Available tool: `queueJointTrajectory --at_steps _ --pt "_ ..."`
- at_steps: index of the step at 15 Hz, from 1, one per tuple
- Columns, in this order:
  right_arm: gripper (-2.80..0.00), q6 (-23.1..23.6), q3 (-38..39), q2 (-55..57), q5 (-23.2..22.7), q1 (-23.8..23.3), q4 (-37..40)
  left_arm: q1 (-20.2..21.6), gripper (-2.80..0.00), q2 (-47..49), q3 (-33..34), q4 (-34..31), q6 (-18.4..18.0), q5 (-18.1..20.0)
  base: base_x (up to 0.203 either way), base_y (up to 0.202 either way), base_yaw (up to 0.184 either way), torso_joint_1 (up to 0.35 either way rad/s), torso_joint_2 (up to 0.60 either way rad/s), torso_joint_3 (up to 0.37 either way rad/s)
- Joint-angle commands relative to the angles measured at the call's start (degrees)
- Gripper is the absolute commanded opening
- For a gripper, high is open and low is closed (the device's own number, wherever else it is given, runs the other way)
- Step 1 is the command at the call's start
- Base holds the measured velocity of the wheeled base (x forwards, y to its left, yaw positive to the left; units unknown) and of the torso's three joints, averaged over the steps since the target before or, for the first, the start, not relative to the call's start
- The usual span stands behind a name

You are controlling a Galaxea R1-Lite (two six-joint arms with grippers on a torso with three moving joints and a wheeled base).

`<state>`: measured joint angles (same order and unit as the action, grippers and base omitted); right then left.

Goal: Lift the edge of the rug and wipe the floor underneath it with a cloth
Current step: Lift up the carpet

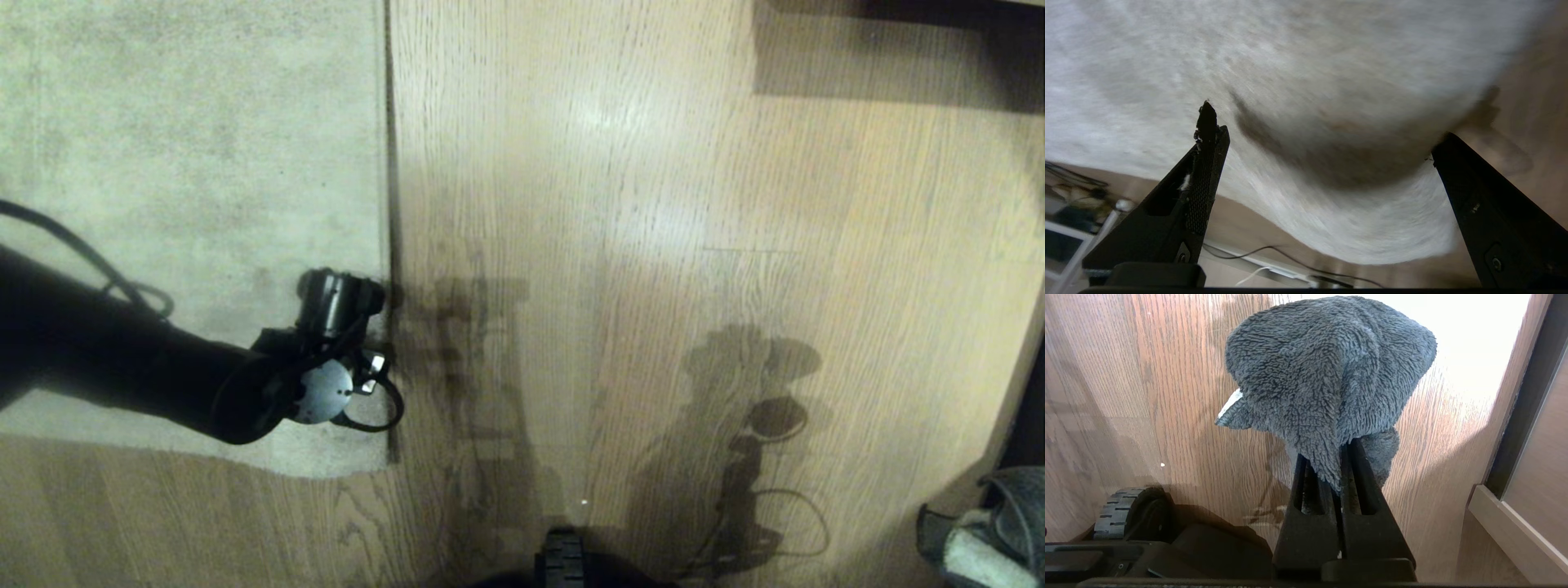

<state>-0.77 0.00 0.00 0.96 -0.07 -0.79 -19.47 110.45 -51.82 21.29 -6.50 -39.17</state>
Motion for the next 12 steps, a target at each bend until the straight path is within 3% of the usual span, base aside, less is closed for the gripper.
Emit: queueJointTrajectory --at_steps 1,5,8,12 --pt "-2.8 -0.02 0.0 0.0 0.0 -0.01 -0.03 1.8 0.0 -3.29 3.73 -0.11 -1.89 -0.52 0.0 0.0 0.0 0.0 0.0 0.0" --pt "-2.8 -0.02 0.0 0.09 0.0 -0.01 -0.04 5.24 0.0 -8.01 8.4 -0.11 -9.88 -0.47 0.0 0.0 0.0 0.0 0.0 0.0" --pt "-2.8 -0.02 0.0 0.01 0.0 -0.01 -0.04 7.26 0.0 -9.57 10.51 -0.11 -13.82 -0.3 0.0 0.0 0.0 0.0 0.0 0.0" --pt "-2.8 -0.02 0.0 0.09 0.0 -0.01 -0.08 12.41 0.0 -12.54 12.66 -0.11 -18.58 4.52 0.0 0.0 0.0 0.0 0.0 0.0"
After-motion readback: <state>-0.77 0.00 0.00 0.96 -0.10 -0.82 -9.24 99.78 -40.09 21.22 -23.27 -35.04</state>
